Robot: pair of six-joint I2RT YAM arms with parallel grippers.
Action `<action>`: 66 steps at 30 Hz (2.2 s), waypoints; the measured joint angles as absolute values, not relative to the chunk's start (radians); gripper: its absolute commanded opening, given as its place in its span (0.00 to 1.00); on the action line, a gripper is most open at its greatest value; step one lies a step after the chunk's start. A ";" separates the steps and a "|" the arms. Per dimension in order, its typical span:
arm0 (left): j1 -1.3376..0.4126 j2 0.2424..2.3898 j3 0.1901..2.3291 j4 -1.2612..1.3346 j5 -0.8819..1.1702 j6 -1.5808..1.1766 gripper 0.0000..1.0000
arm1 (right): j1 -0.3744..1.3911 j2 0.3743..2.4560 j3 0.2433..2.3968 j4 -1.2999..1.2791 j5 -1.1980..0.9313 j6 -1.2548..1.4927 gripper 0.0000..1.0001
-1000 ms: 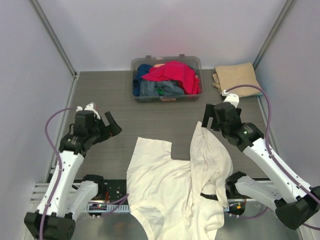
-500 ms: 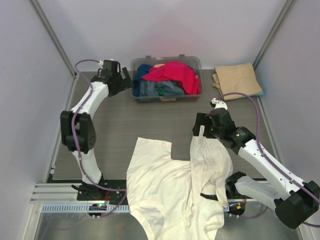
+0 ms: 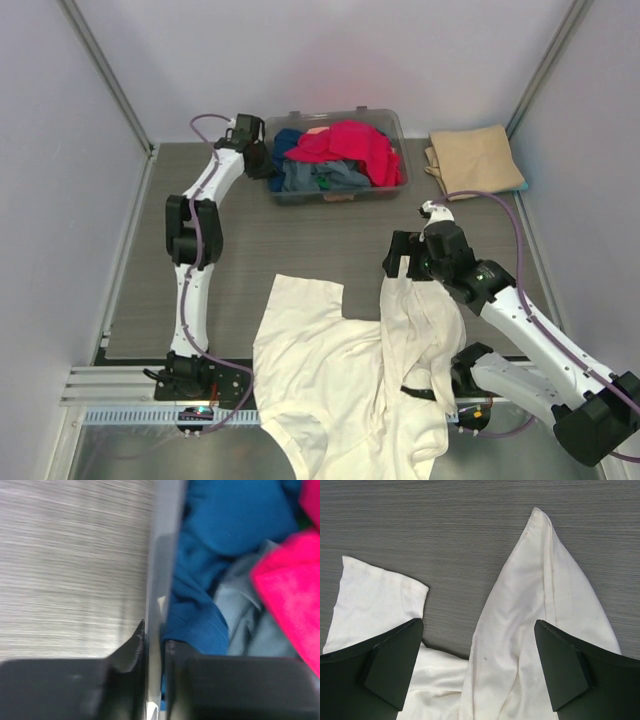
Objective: Fold and stack the t-shirts
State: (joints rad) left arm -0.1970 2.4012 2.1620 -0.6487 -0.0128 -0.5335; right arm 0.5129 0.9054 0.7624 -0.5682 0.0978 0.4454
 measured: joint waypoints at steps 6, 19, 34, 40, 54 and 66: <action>-0.191 2.309 2.017 -0.599 0.046 -0.561 0.00 | 0.513 0.912 0.762 -0.568 0.090 0.444 1.00; -0.039 1.935 1.512 -0.565 0.041 -0.602 0.00 | 0.513 0.886 0.739 -0.553 0.051 0.468 0.99; 0.374 1.438 0.962 -0.411 0.083 -0.817 0.00 | 0.513 0.846 0.668 -0.546 -0.029 0.519 1.00; 0.538 1.271 0.847 -0.400 -0.038 -0.966 0.00 | 0.513 0.877 0.668 -0.537 -0.038 0.520 1.00; 0.424 1.544 0.853 -0.094 -0.035 -1.284 0.00 | 0.513 0.964 0.667 -0.500 -0.049 0.509 1.00; 0.289 1.752 1.026 -0.183 -0.200 -1.429 1.00 | 0.513 1.048 0.667 -0.490 -0.051 0.499 1.00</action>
State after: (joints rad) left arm 0.2893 1.7523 1.0256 -0.1833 -0.1997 -1.4292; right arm 0.5129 1.0481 0.6670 -0.4896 -0.0505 0.4992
